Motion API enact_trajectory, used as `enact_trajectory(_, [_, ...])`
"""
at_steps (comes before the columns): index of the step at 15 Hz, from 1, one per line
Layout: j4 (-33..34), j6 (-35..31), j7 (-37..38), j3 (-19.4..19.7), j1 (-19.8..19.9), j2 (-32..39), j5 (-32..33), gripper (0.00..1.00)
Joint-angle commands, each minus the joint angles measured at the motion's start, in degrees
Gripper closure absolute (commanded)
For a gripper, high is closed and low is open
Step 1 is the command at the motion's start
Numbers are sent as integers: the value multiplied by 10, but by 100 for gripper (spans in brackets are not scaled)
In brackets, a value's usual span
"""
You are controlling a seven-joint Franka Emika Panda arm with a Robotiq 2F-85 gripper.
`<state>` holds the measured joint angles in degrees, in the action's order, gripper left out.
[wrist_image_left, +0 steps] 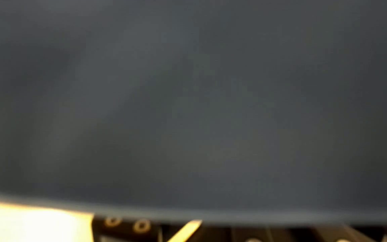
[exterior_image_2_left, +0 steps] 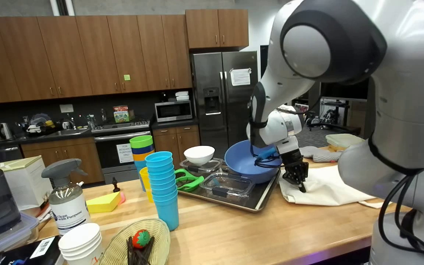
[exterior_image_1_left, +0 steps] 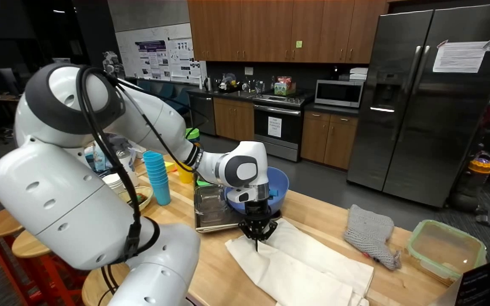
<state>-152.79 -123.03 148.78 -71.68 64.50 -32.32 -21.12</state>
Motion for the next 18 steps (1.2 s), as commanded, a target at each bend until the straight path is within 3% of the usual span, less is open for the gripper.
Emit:
enact_trajectory(1, [15, 18, 5, -53, 45, -41, -46, 99])
enact_trajectory(5, [23, 2, 5, -63, 42, -23, -24, 99])
enact_trajectory(9, [13, -22, 6, -38, 5, 35, 72, 99])
enact_trajectory(13, [11, -11, 25, -3, -26, 73, 122, 99])
enact_trajectory(15, [15, 2, 2, -20, -9, 50, 83, 99])
enact_trajectory(18, [18, 4, 5, -19, -5, 52, 76, 99])
